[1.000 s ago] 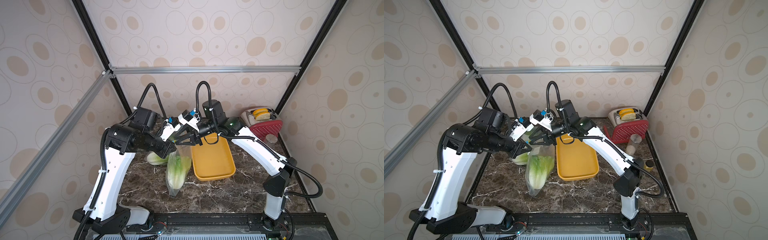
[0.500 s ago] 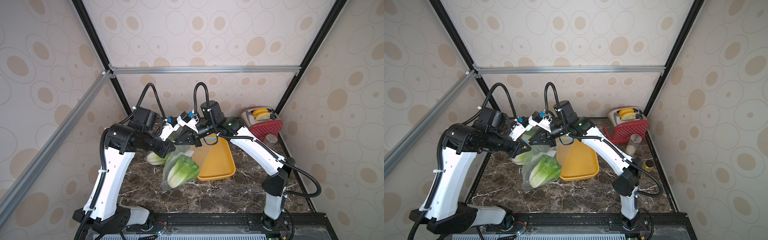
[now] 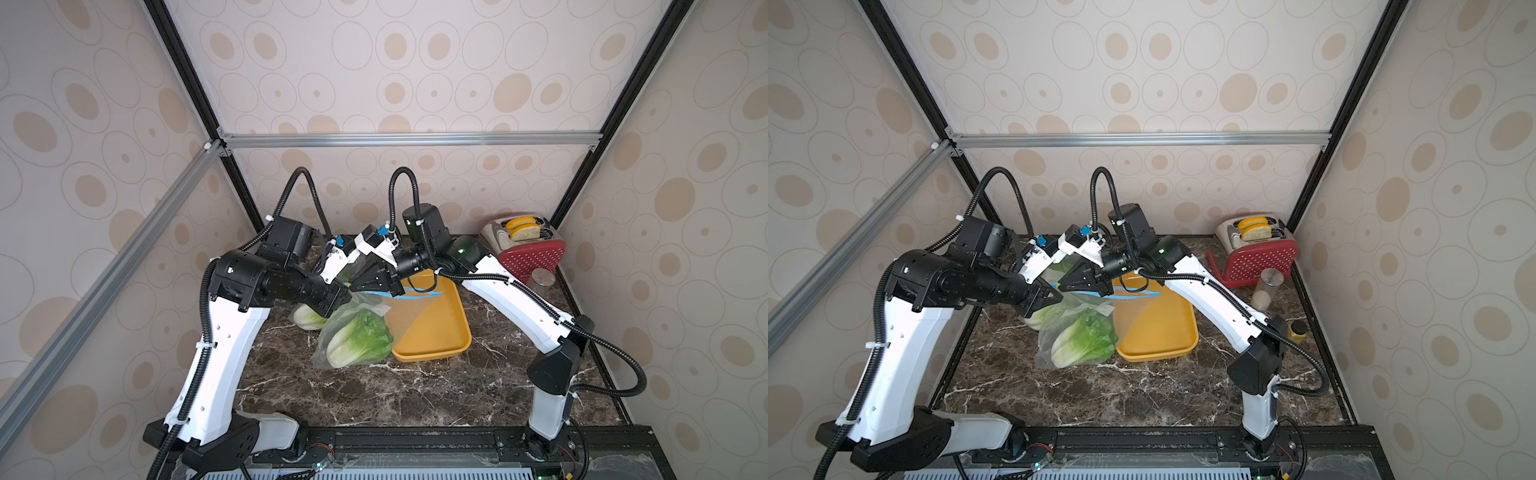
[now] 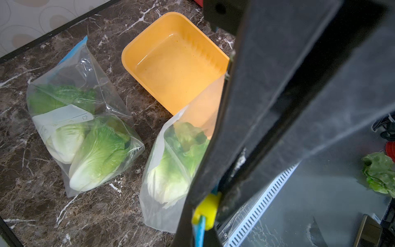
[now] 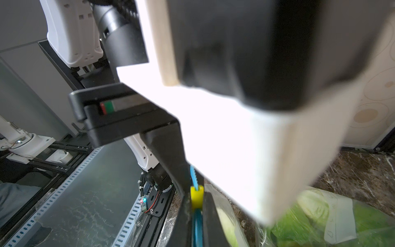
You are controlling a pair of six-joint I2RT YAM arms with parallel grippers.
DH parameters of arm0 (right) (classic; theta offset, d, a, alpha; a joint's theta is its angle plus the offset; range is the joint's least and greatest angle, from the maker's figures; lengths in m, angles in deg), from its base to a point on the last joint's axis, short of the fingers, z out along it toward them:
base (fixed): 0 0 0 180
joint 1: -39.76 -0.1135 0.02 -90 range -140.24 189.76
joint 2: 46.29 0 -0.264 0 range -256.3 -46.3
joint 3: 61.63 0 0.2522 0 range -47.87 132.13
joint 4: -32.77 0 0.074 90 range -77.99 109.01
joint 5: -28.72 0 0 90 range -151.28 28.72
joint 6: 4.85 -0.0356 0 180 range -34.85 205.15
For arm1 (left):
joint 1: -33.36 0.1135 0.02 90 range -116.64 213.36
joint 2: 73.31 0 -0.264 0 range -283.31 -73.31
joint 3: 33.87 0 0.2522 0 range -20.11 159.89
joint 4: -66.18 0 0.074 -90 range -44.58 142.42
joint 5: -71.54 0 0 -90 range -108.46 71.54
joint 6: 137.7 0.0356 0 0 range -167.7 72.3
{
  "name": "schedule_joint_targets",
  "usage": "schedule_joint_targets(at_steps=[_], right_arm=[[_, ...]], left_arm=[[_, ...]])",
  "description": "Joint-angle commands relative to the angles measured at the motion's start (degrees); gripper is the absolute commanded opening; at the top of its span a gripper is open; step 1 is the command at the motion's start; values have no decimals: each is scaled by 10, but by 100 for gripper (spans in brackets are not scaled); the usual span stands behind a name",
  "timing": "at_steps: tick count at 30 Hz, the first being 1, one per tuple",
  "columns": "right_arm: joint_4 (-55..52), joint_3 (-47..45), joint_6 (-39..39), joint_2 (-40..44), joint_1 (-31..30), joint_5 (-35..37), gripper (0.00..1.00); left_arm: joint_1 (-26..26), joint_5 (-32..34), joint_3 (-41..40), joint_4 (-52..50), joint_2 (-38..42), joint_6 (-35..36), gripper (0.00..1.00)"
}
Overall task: Put the chinese cabbages into a zipper bag and zip it
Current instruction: Zip the zipper on the zipper food storage bag.
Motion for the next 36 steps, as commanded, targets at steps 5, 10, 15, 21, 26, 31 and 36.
schedule_joint_targets(at_steps=[5, 10, 15, 21, 26, 31, 36], right_arm=[[-15, -45, 0, 42, 13, 19, 0], [-15, -69, -5, 63, 24, 26, 0], [-1, -103, -15, 91, 34, 36, 0], [-7, -127, -24, 118, 46, 53, 0], [-20, -157, -24, 147, 51, 76, 0], [-20, -208, -36, 189, 73, 102, 0], [-14, -250, -47, 226, 101, 117, 0]], left_arm=[[1, 12, -1, 46, 37, -2, 0], [1, 26, -5, 54, 43, -8, 0], [1, 38, -14, 65, 52, -12, 0], [1, 78, -14, 88, 59, -45, 0], [1, 141, -26, 122, 72, -73, 0], [1, 194, -29, 132, 79, -94, 0], [2, 207, -35, 135, 85, -98, 0]])
